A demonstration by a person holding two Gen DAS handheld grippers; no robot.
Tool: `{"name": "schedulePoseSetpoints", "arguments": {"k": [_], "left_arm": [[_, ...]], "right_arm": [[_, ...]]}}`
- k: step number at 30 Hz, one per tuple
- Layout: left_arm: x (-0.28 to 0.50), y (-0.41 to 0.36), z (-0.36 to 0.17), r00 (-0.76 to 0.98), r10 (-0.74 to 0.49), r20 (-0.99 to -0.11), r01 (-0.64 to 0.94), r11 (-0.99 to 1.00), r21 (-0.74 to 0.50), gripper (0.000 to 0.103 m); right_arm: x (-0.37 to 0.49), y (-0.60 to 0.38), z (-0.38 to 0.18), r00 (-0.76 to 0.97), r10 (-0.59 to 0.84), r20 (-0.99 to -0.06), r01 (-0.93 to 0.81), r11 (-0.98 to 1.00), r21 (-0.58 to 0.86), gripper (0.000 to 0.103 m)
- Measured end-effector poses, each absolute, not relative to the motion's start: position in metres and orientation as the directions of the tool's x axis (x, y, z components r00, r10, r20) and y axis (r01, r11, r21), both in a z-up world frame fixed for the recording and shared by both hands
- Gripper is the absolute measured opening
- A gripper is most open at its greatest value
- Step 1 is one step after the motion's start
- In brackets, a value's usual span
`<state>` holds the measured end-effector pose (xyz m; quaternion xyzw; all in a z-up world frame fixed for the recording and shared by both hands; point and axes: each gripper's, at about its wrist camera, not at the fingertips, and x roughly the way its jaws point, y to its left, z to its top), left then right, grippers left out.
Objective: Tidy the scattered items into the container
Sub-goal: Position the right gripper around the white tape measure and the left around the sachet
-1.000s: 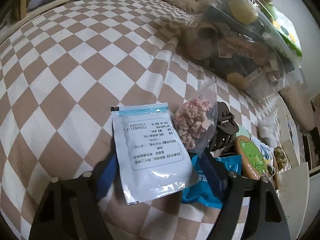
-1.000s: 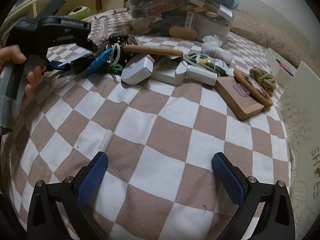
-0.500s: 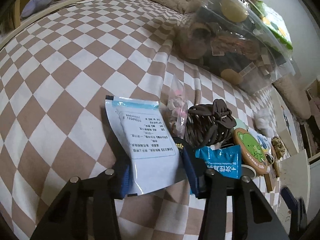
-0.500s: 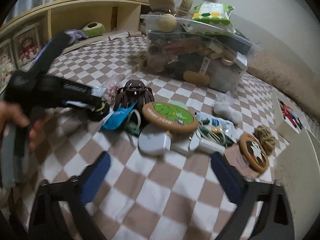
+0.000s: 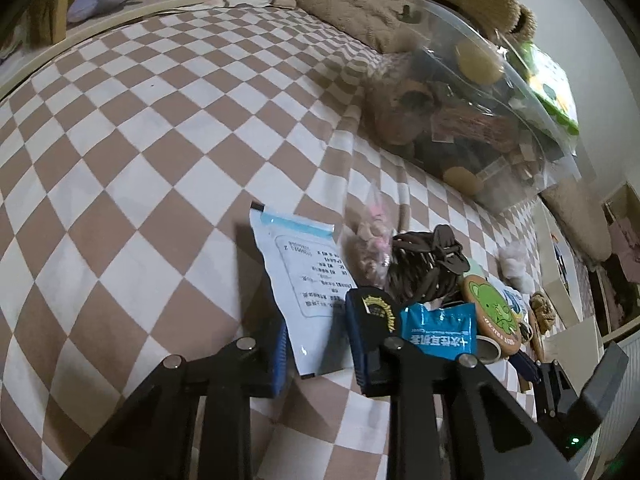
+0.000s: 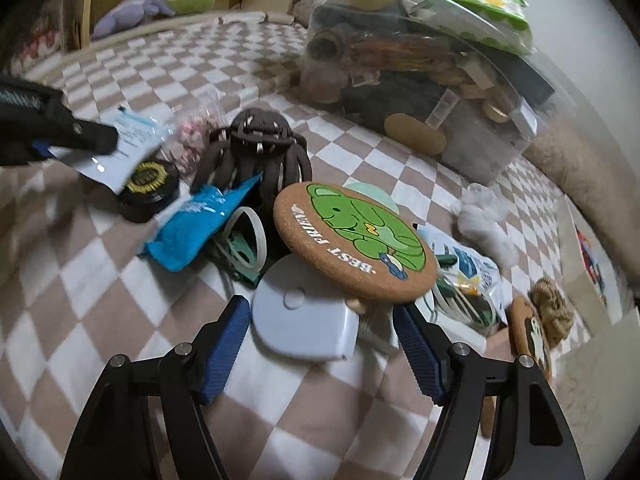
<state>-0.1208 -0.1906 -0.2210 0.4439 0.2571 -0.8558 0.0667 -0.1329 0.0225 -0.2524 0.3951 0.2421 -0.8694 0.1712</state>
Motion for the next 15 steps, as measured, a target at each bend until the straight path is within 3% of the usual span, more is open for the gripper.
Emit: {"name": "schedulePoseSetpoints", "arguments": {"k": [1,2,3,5,7,9,12,15], "left_arm": [[-0.120,-0.192,-0.222,-0.594,0.109,-0.797,0.351,-0.856,-0.378,0.044],[-0.120,-0.193,-0.222,-0.593,0.103,-0.799,0.358,-0.854,-0.376,0.059],[-0.119,-0.194,-0.222,-0.594,0.097,-0.799,0.364,-0.853,-0.374,0.066],[-0.119,-0.195,-0.222,-0.592,0.078,-0.802,0.377,-0.853,-0.361,0.067],[-0.119,-0.195,-0.222,-0.591,0.066,-0.804,0.380,-0.856,-0.349,0.069],[-0.120,-0.192,-0.221,-0.589,0.040,-0.807,0.379,-0.868,-0.319,0.078],[-0.123,-0.185,-0.222,-0.585,-0.010,-0.811,0.365,-0.896,-0.252,0.080],[-0.129,-0.177,-0.225,-0.570,-0.060,-0.819,0.344,-0.923,-0.172,0.080]], "right_arm": [[-0.134,0.022,-0.253,-0.634,-0.103,-0.766,0.489,-0.822,-0.293,0.075],[-0.134,0.021,-0.254,-0.636,-0.106,-0.764,0.490,-0.820,-0.294,0.072],[-0.134,0.021,-0.254,-0.633,-0.115,-0.765,0.497,-0.819,-0.288,0.060],[-0.132,0.021,-0.253,-0.643,-0.114,-0.757,0.495,-0.816,-0.298,0.048],[-0.129,0.023,-0.253,-0.649,-0.115,-0.752,0.492,-0.817,-0.300,0.047],[-0.125,0.028,-0.252,-0.638,-0.137,-0.758,0.503,-0.819,-0.275,0.047],[-0.118,0.037,-0.248,-0.601,-0.189,-0.776,0.520,-0.830,-0.201,0.045],[-0.108,0.048,-0.248,-0.532,-0.266,-0.804,0.540,-0.838,-0.080,0.032]]}}
